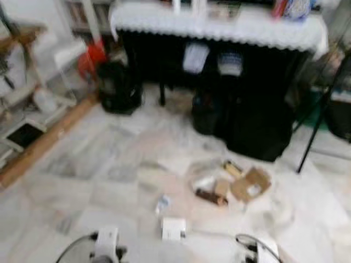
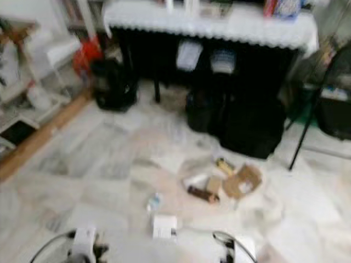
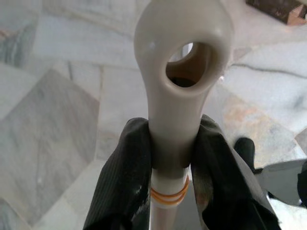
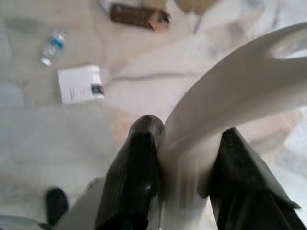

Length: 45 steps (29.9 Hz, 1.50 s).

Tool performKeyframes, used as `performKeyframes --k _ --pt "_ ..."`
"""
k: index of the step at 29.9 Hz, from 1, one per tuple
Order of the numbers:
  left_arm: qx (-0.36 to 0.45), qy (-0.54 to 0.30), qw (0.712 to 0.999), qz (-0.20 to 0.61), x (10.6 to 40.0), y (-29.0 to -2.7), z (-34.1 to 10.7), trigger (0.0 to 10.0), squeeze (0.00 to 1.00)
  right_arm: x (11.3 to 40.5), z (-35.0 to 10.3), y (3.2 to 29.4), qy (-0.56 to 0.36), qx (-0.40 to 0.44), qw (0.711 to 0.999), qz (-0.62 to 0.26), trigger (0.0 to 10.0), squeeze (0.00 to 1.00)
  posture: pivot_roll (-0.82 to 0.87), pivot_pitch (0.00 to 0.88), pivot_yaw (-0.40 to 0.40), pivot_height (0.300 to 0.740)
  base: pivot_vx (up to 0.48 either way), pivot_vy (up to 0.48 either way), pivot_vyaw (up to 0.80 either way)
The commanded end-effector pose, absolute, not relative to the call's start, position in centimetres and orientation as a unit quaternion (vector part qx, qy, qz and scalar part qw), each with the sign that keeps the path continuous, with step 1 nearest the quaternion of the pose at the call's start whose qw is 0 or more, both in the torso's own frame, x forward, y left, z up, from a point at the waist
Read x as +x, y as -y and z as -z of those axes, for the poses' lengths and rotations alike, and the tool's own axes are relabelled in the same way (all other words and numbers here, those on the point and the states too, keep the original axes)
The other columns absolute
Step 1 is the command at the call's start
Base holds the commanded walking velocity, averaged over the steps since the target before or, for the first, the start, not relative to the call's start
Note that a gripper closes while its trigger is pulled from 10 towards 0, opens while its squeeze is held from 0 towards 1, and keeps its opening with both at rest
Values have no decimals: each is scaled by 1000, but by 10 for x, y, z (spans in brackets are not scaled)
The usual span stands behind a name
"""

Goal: Sweep floor

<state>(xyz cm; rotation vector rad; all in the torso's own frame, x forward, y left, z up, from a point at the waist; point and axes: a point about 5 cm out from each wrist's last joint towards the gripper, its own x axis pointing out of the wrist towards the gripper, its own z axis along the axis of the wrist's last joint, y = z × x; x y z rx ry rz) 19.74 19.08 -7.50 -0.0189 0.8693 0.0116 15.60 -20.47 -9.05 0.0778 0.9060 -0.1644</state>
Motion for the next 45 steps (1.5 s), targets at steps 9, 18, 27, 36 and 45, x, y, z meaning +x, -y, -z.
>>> performKeyframes --k 9,18,27,36,45 --pt "1 -440 898 -14 186 -201 80 10000 0 158 90 204 -444 3 894 67 10000 0 -130 0 21 740 0 0 0" --pt "58 -430 899 -53 191 -224 73 10000 0 141 90 243 -482 -122 861 112 10000 0 -149 0 23 740 0 0 0" --pt "41 -313 945 -85 249 -238 30 10000 0 166 68 269 -421 -243 864 133 10000 0 -150 0 22 740 0 0 0" --pt "1 -203 974 -102 292 -235 -11 10000 0 192 43 284 -331 -324 874 150 10000 0 -152 0 19 740 0 0 0" --pt "-26 -113 989 -90 318 -223 -43 10000 0 229 8 281 -195 -407 877 165 10000 0 -145 0 19 740 0 0 0"
